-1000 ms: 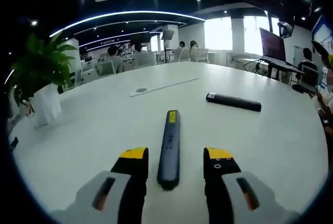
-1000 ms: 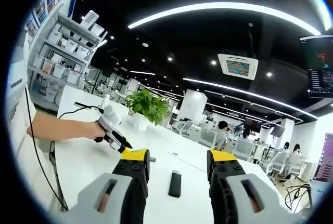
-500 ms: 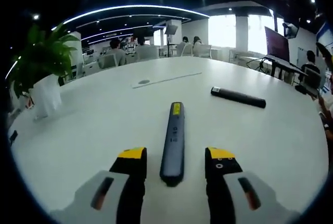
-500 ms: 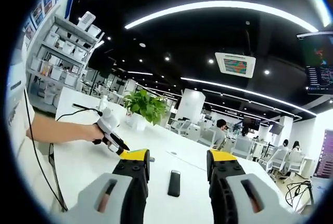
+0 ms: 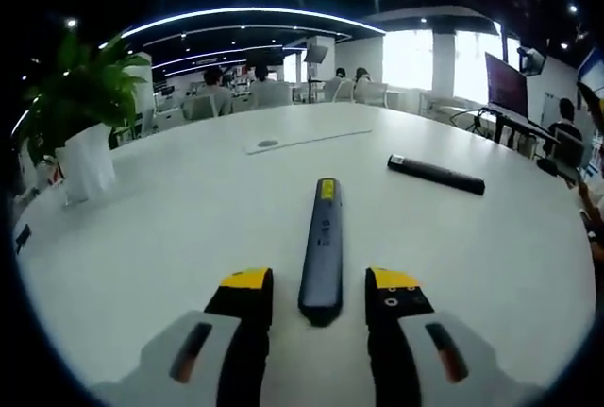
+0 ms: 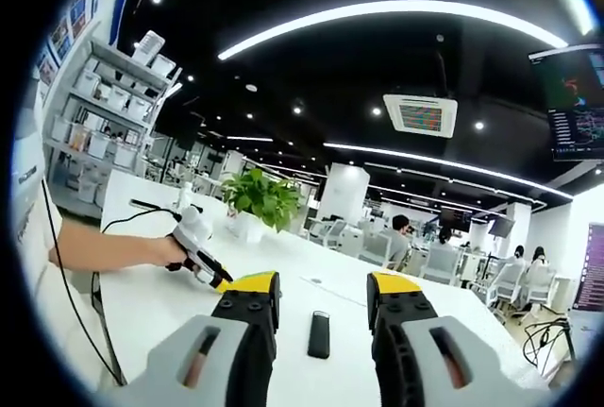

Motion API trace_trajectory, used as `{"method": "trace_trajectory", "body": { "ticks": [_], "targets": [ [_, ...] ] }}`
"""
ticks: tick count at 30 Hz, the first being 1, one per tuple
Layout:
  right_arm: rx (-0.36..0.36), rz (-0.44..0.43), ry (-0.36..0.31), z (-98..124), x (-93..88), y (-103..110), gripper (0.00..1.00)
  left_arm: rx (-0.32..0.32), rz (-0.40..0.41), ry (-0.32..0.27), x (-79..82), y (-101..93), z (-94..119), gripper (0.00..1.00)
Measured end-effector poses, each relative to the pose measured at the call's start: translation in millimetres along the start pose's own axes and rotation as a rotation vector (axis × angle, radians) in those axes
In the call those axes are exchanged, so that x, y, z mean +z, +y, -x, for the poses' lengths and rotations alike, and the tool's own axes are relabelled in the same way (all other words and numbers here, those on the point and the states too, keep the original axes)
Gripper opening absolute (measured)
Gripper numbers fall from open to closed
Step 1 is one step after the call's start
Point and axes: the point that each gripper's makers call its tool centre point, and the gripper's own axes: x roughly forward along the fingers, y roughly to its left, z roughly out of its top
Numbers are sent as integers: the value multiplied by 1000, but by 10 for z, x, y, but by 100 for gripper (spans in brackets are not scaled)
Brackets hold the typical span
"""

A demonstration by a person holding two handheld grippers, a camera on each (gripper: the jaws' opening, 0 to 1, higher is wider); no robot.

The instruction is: Pflip the remote and laser pointer to the front side, press the buttons, and align them neatly on the table

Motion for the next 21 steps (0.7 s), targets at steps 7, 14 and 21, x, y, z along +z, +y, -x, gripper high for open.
{"method": "trace_trajectory", "body": {
  "ticks": [7, 14, 21],
  "targets": [
    [9, 13, 6, -21, 1, 42, 40, -28, -14, -24, -28, -44, 55, 39],
    [23, 25, 7, -12, 22, 106, 40, -50, -24, -86, -56, -170, 93, 33],
    [26, 31, 6, -23, 31, 126, 40, -42, -19, -77, -67, -208, 88, 23]
  ]
}}
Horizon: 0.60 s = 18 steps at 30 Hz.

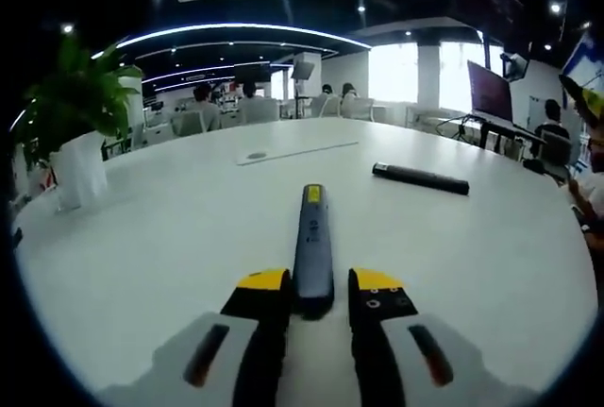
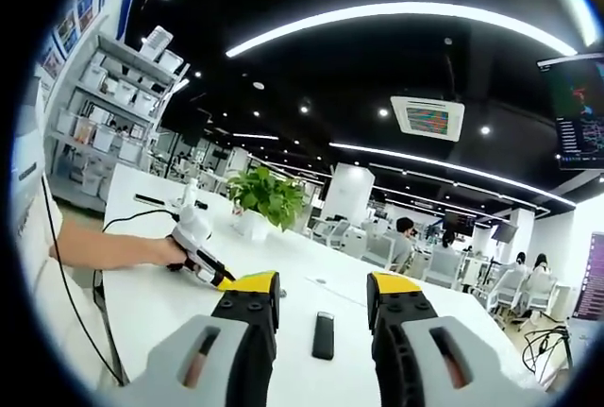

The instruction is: Pflip the remote and laser pointer to the front side, press the buttons, and align them neatly on the table

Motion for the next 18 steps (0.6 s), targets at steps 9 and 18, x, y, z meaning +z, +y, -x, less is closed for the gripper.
{"method": "trace_trajectory", "body": {
  "ticks": [9, 18],
  "targets": [
    [12, 5, 7, -39, -19, 40, 40, -7, 2, 2, -14, -2, -24, 23],
    [-13, 2, 7, -2, -30, -36, 40, 1, -18, 9, -5, 108, -111, 21]
  ]
}}
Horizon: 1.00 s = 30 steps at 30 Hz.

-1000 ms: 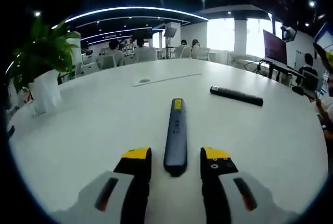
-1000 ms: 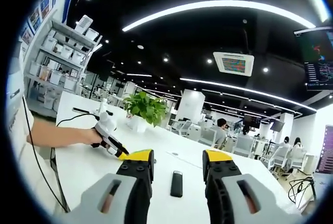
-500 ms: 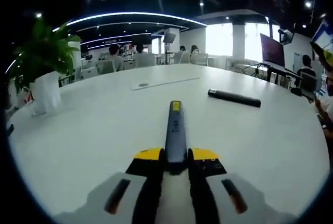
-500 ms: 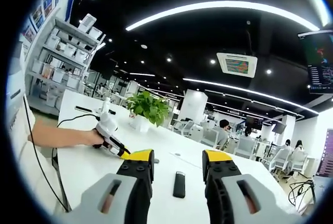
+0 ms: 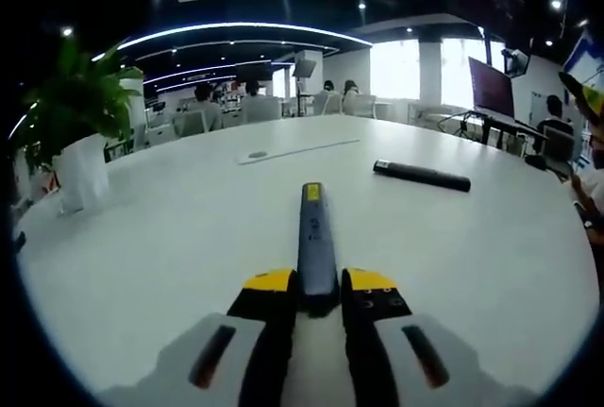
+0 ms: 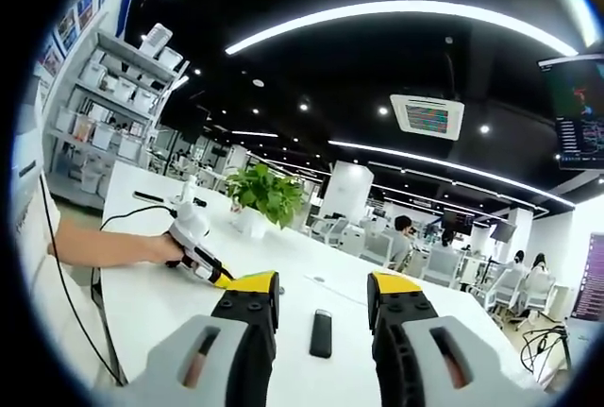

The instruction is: Pflip the remote and laser pointer to the front side, press the buttons, and align them neatly on the table

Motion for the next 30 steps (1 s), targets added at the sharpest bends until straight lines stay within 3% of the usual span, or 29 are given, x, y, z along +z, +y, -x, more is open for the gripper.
{"method": "trace_trajectory", "body": {
  "ticks": [6, 15, 30],
  "targets": [
    [37, 40, -24, 0, 62, 96, 43, 14, 10, 4, -8, 34, -24, 20],
    [21, 52, 3, 6, -2, 46, 43, 18, 16, -4, -14, 76, -27, 20],
    [48, 67, 13, -9, -20, 113, 39, 8, -8, -5, -22, -30, 36, 20]
  ]
}}
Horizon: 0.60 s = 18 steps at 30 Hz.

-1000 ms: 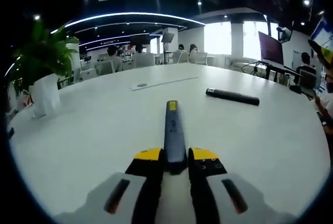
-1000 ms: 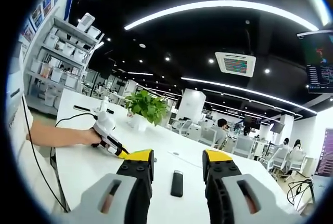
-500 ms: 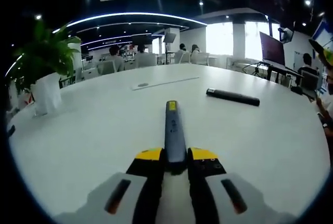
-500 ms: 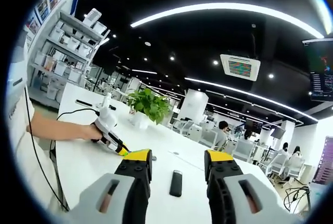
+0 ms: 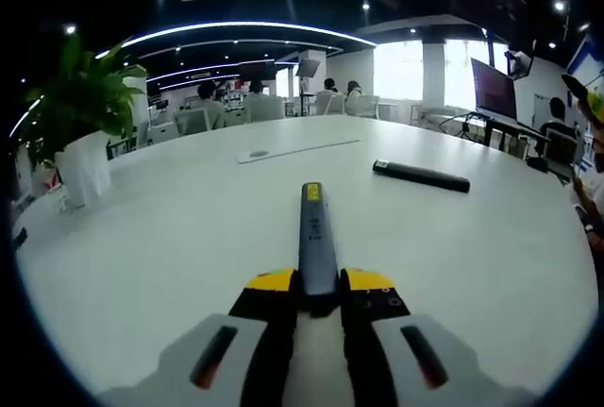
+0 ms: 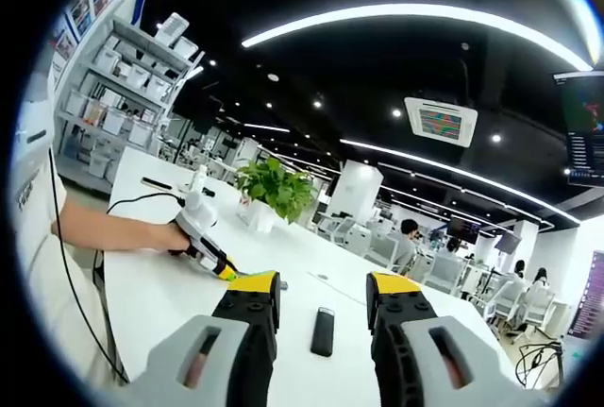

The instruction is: Pflip the remote and laser pointer to the front side, press the buttons, and align them neatly on the table

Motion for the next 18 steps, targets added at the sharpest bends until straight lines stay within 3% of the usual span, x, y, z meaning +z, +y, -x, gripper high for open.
{"method": "trace_trajectory", "body": {
  "ticks": [11, 18],
  "targets": [
    [-10, -3, -1, 10, 6, -23, 39, -38, -20, -25, -15, -93, 67, 20],
    [-11, -1, -1, 10, 8, -23, 40, -21, -2, -23, -10, -130, 92, 20]
  ]
}}
